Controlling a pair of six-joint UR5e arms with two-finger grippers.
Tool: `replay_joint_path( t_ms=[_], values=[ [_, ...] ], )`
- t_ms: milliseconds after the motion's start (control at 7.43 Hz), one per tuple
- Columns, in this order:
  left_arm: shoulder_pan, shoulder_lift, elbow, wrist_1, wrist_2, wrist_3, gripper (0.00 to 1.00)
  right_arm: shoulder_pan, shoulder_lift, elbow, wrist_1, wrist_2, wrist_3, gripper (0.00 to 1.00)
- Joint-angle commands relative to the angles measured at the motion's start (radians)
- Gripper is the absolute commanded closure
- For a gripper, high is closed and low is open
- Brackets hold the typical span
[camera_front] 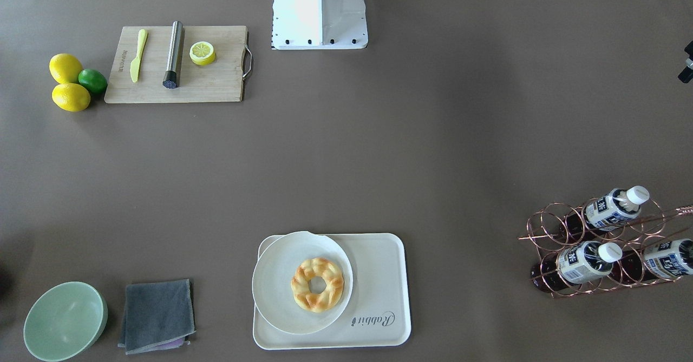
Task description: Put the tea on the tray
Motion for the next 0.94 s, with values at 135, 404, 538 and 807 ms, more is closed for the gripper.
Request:
replay_joint_path(
  t_ms=[135, 404, 538, 807],
  values=[
    [0.189, -0.101, 0.034, -0.192, 0.278, -0.259, 0.03, 0.002, -0.022, 0.014, 0.002, 0.008, -0.003, 0.00],
    [0.236, -0.150, 0.091, -0.205, 0.331, -0.273, 0.02, 0.001, -0.016, 0.014, 0.003, 0.000, -0.002, 0.00],
    [0.284, -0.200, 0.120, -0.208, 0.380, -0.397, 0.03, 0.001, -0.016, 0.016, 0.002, 0.008, 0.007, 0.00],
    [0.345, -0.259, 0.166, -0.226, 0.461, -0.439, 0.03, -0.014, -0.013, 0.022, 0.003, 0.008, 0.009, 0.01]
  ],
)
